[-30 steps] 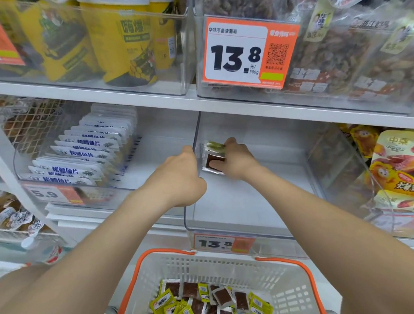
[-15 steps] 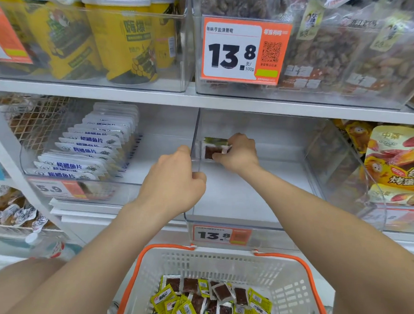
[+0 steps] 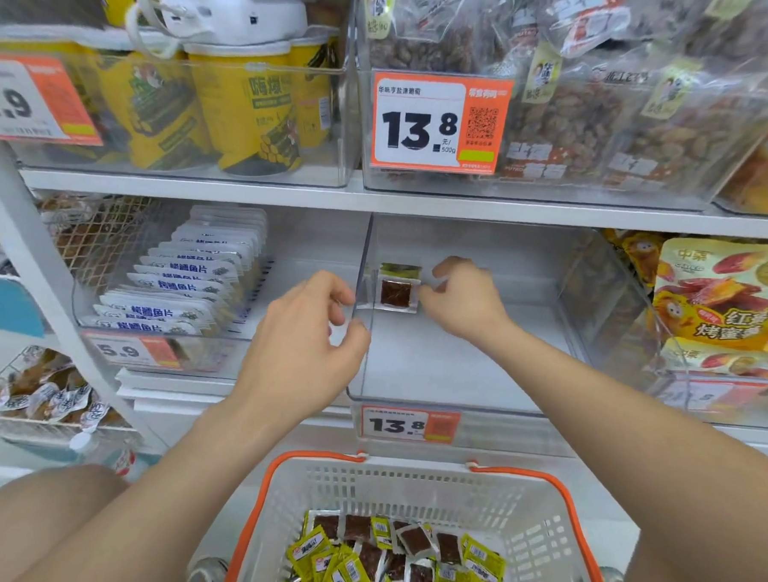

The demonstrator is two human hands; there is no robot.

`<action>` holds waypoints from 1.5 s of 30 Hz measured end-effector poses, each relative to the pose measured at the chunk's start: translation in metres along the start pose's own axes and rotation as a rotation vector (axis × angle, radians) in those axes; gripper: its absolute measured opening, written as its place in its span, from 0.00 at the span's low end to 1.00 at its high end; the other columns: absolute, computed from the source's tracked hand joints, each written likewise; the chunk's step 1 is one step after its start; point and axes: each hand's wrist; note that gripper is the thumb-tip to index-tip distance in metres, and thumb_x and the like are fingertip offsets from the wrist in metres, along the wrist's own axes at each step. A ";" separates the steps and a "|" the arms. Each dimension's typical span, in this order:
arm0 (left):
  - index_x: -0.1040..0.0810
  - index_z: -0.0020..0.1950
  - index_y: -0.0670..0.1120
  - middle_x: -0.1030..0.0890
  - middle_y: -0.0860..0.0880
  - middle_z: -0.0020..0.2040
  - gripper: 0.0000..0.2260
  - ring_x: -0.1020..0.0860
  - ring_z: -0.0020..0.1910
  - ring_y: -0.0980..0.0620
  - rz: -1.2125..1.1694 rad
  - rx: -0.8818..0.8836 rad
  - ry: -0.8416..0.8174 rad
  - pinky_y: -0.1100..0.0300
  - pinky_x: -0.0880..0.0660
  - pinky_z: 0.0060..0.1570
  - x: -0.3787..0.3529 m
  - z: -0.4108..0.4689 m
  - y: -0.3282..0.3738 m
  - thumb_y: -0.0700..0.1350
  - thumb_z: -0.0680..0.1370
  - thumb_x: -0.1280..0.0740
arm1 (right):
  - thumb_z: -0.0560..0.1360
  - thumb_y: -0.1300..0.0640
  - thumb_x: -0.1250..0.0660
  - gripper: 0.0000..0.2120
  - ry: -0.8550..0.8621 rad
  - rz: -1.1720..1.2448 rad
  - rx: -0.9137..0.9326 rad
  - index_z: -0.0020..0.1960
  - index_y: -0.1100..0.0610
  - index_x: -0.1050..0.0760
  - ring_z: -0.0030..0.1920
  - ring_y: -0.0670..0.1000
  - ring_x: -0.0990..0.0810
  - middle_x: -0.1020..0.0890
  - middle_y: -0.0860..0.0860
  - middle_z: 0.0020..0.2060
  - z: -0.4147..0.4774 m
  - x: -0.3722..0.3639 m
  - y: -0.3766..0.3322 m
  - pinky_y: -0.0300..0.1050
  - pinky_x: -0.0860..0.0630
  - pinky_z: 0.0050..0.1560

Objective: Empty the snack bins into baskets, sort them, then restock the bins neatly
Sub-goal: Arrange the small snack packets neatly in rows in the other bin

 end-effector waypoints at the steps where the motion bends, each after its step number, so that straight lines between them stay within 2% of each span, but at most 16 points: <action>1: 0.24 0.50 0.54 0.22 0.56 0.39 0.06 0.23 0.39 0.56 -0.029 -0.057 0.009 0.56 0.25 0.44 0.006 -0.003 0.001 0.46 0.75 0.30 | 0.77 0.52 0.32 0.10 0.038 0.060 0.075 0.55 0.56 0.20 0.45 0.53 0.16 0.15 0.50 0.41 -0.021 0.010 -0.004 0.48 0.18 0.48; 4: 0.21 0.41 0.50 0.22 0.52 0.31 0.08 0.26 0.29 0.54 -0.232 -0.134 -0.197 0.59 0.28 0.35 0.029 -0.015 0.011 0.37 0.73 0.28 | 0.75 0.60 0.31 0.06 0.116 0.212 0.328 0.50 0.52 0.18 0.36 0.44 0.18 0.16 0.45 0.33 -0.096 0.038 -0.015 0.38 0.22 0.44; 7: 0.19 0.42 0.46 0.21 0.51 0.33 0.06 0.27 0.32 0.54 -0.333 -0.059 -0.768 0.60 0.29 0.34 0.040 -0.031 0.017 0.36 0.75 0.29 | 0.75 0.62 0.30 0.06 -0.052 0.212 0.512 0.48 0.51 0.19 0.33 0.46 0.19 0.18 0.45 0.31 -0.168 0.053 -0.014 0.34 0.25 0.40; 10: 0.18 0.49 0.44 0.18 0.50 0.37 0.04 0.22 0.33 0.52 -0.004 0.078 -1.272 0.58 0.22 0.36 0.010 -0.061 0.008 0.44 0.79 0.30 | 0.75 0.54 0.32 0.03 -0.384 -0.072 0.522 0.46 0.50 0.20 0.35 0.45 0.19 0.17 0.45 0.32 -0.211 0.031 0.006 0.43 0.20 0.43; 12: 0.19 0.51 0.49 0.16 0.52 0.42 0.06 0.17 0.38 0.52 0.289 0.078 -1.416 0.54 0.18 0.44 -0.025 -0.085 -0.004 0.51 0.80 0.32 | 0.76 0.52 0.36 0.07 -0.533 -0.297 0.485 0.48 0.50 0.19 0.41 0.50 0.17 0.15 0.48 0.38 -0.227 0.001 0.029 0.48 0.19 0.44; 15: 0.23 0.45 0.50 0.19 0.51 0.43 0.04 0.20 0.43 0.47 0.534 -0.013 -1.376 0.55 0.23 0.42 -0.078 -0.116 -0.034 0.47 0.79 0.35 | 0.76 0.53 0.38 0.08 -0.691 -0.478 0.356 0.47 0.53 0.21 0.47 0.60 0.19 0.18 0.54 0.44 -0.235 -0.042 0.071 0.53 0.19 0.46; 18: 0.21 0.52 0.45 0.17 0.43 0.52 0.07 0.20 0.47 0.43 0.574 0.029 -1.274 0.52 0.24 0.44 -0.122 -0.141 -0.072 0.39 0.77 0.37 | 0.79 0.59 0.37 0.13 -0.836 -0.485 0.147 0.36 0.56 0.32 0.38 0.59 0.25 0.27 0.54 0.35 -0.233 -0.076 0.118 0.51 0.24 0.43; 19: 0.22 0.52 0.46 0.17 0.41 0.55 0.07 0.22 0.47 0.44 0.563 0.058 -1.248 0.50 0.24 0.47 -0.134 -0.150 -0.084 0.38 0.77 0.37 | 0.79 0.63 0.38 0.13 -0.868 -0.462 0.091 0.36 0.58 0.30 0.37 0.58 0.25 0.26 0.55 0.34 -0.233 -0.085 0.134 0.54 0.23 0.44; 21: 0.24 0.55 0.47 0.20 0.41 0.59 0.08 0.23 0.50 0.44 0.518 0.127 -1.201 0.50 0.24 0.51 -0.157 -0.171 -0.107 0.36 0.79 0.37 | 0.77 0.67 0.39 0.09 -0.904 -0.454 -0.014 0.50 0.66 0.20 0.47 0.61 0.18 0.18 0.61 0.47 -0.235 -0.106 0.171 0.58 0.19 0.53; 23: 0.25 0.67 0.46 0.24 0.43 0.66 0.16 0.22 0.60 0.41 0.477 0.199 -1.214 0.51 0.24 0.53 -0.175 -0.195 -0.125 0.34 0.81 0.36 | 0.79 0.66 0.39 0.14 -0.909 -0.458 -0.098 0.63 0.64 0.23 0.59 0.61 0.20 0.20 0.60 0.59 -0.236 -0.127 0.207 0.53 0.20 0.56; 27: 0.38 0.79 0.51 0.37 0.46 0.75 0.34 0.26 0.67 0.40 0.397 0.297 -1.222 0.47 0.24 0.59 -0.206 -0.234 -0.150 0.38 0.78 0.26 | 0.81 0.64 0.38 0.11 -0.909 -0.386 -0.191 0.60 0.61 0.22 0.61 0.61 0.21 0.23 0.59 0.57 -0.238 -0.168 0.250 0.48 0.24 0.51; 33: 0.38 0.79 0.52 0.45 0.48 0.82 0.34 0.43 0.80 0.40 0.645 0.112 -1.025 0.43 0.36 0.73 -0.240 -0.253 -0.158 0.39 0.77 0.27 | 0.77 0.66 0.33 0.33 -0.799 -0.282 -0.217 0.80 0.51 0.37 0.67 0.62 0.24 0.26 0.58 0.71 -0.261 -0.221 0.266 0.58 0.20 0.60; 36: 0.35 0.76 0.53 0.37 0.51 0.78 0.33 0.39 0.77 0.43 0.596 0.149 -0.949 0.47 0.32 0.69 -0.246 -0.258 -0.165 0.38 0.75 0.25 | 0.76 0.60 0.27 0.37 -0.802 -0.422 -0.185 0.80 0.50 0.40 0.71 0.62 0.29 0.31 0.56 0.73 -0.277 -0.232 0.269 0.59 0.24 0.65; 40: 0.30 0.70 0.53 0.28 0.49 0.69 0.30 0.33 0.69 0.42 0.581 0.263 -0.841 0.48 0.30 0.65 -0.245 -0.255 -0.176 0.50 0.72 0.20 | 0.79 0.52 0.28 0.19 -0.816 -0.390 -0.248 0.68 0.55 0.26 0.66 0.59 0.23 0.22 0.55 0.64 -0.273 -0.231 0.273 0.55 0.27 0.65; 43: 0.24 0.66 0.50 0.26 0.48 0.65 0.22 0.25 0.64 0.43 0.476 0.329 -0.895 0.47 0.25 0.59 -0.235 -0.249 -0.180 0.54 0.76 0.24 | 0.80 0.50 0.31 0.20 -0.748 -0.300 -0.341 0.70 0.54 0.25 0.68 0.61 0.24 0.22 0.57 0.67 -0.268 -0.225 0.274 0.56 0.25 0.66; 45: 0.24 0.67 0.49 0.26 0.47 0.65 0.23 0.23 0.64 0.43 0.407 0.341 -1.008 0.48 0.23 0.56 -0.226 -0.248 -0.180 0.58 0.77 0.26 | 0.80 0.45 0.33 0.17 -0.738 -0.392 -0.361 0.66 0.51 0.23 0.68 0.63 0.25 0.22 0.57 0.64 -0.270 -0.221 0.276 0.60 0.26 0.67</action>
Point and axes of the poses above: each hand's wrist, its own z-axis towards the middle knuckle, its own x-axis out of the back of the hand, y = z × x
